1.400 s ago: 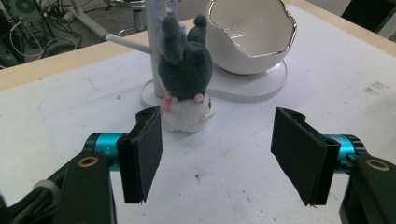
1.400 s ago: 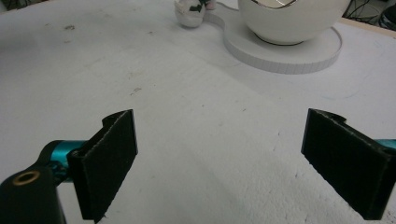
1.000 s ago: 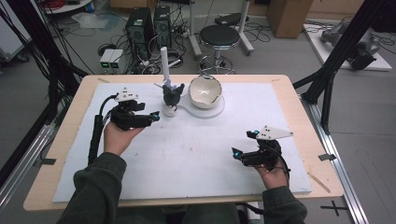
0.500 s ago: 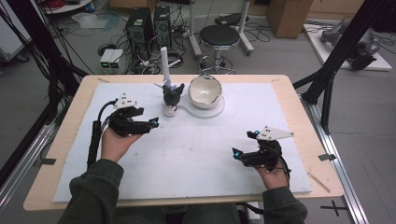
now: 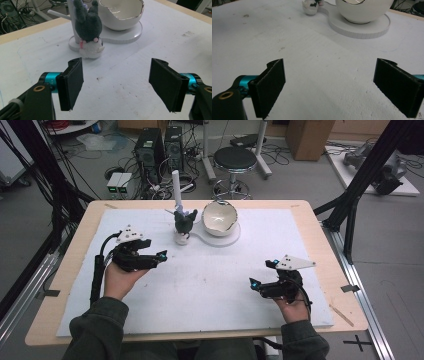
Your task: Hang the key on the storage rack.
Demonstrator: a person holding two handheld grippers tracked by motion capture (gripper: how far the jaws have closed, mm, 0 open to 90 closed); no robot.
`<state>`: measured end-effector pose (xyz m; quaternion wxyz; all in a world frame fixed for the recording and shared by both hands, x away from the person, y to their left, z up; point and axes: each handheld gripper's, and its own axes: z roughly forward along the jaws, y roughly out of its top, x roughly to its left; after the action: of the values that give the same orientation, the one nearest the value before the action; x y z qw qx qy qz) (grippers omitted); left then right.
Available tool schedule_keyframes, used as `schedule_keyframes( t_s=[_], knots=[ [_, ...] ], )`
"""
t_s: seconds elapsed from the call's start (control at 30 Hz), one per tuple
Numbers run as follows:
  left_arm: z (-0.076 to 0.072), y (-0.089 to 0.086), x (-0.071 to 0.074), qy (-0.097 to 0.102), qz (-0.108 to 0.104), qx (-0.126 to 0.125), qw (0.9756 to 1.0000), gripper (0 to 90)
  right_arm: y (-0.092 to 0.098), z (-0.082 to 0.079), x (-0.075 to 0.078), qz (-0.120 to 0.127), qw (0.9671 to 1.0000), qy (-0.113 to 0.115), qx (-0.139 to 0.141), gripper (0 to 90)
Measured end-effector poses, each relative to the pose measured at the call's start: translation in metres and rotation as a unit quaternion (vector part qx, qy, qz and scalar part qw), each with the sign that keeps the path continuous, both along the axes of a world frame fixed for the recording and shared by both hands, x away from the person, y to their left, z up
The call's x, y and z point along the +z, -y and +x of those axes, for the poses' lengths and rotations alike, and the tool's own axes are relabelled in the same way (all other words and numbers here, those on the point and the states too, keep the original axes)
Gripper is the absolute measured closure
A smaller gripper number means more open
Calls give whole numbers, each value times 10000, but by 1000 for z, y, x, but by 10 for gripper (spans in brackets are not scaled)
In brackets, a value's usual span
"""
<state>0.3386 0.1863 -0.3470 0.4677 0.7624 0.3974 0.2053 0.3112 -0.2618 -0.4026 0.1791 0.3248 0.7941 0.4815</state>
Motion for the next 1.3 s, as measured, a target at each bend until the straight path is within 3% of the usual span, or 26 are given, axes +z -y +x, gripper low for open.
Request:
schedule_keyframes(
  t_s=[1.3],
  knots=[
    [-26,-13,-7,94,75,-130,9998,277,-2,-1,1,-39,10000,20,-10,97]
  ],
)
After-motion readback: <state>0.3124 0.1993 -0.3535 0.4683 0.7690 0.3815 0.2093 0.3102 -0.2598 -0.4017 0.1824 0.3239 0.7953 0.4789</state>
